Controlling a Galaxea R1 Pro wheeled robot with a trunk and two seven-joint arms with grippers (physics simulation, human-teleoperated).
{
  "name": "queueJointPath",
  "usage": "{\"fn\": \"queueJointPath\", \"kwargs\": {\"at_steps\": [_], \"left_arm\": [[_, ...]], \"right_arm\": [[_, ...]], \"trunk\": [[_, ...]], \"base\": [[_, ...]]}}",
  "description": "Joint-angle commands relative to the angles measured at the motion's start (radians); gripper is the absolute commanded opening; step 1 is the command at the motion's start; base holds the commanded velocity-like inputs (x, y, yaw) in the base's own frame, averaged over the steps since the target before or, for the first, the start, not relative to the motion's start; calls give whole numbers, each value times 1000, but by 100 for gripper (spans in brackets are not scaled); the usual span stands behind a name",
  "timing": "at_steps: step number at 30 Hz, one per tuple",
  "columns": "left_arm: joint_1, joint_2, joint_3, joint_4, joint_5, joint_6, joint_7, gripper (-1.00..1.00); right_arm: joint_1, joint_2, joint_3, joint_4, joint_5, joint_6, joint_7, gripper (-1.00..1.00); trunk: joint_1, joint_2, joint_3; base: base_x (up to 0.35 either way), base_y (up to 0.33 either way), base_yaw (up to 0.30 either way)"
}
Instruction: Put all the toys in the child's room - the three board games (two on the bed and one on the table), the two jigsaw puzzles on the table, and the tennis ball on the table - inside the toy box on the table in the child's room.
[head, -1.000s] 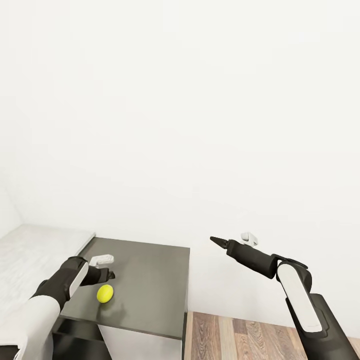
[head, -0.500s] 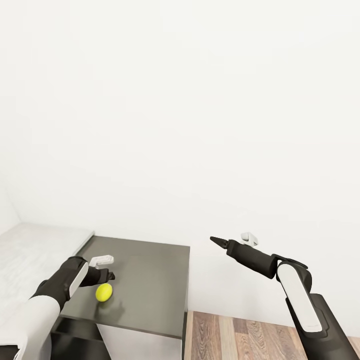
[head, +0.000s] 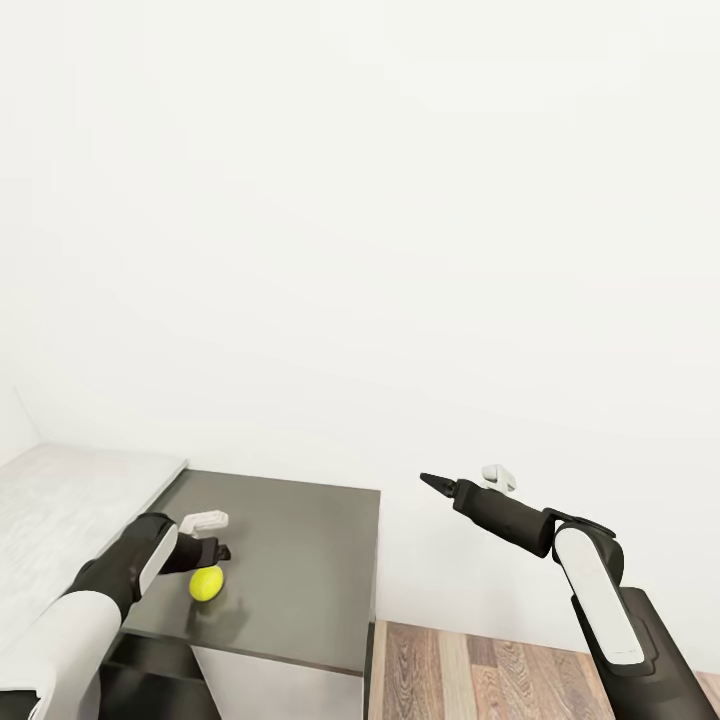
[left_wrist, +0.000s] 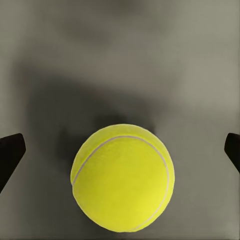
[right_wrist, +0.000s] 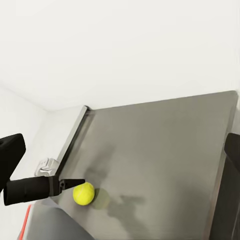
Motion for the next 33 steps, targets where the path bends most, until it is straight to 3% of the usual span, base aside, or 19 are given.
{"fn": "queueJointPath", "kwargs": {"at_steps": [1, 14, 23, 33], "left_arm": [[-1, 0, -2, -1, 7, 7, 2, 100], [-1, 1, -2, -1, 9, 60, 1, 100], [-1, 1, 30, -1, 9, 84, 1, 100], [-1, 2, 37, -1, 9, 91, 1, 100]], "right_arm": [[-1, 0, -1, 0, 8, 5, 9, 100], [-1, 0, -2, 1, 8, 5, 10, 100], [-1, 0, -1, 1, 8, 4, 10, 100], [-1, 0, -1, 1, 8, 5, 10, 100]], "trunk": [[0, -1, -1], [0, -1, -1], [0, -1, -1], [35, -64, -30]], "base": [[0, 0, 0], [0, 0, 0], [0, 0, 0], [0, 0, 0]]}}
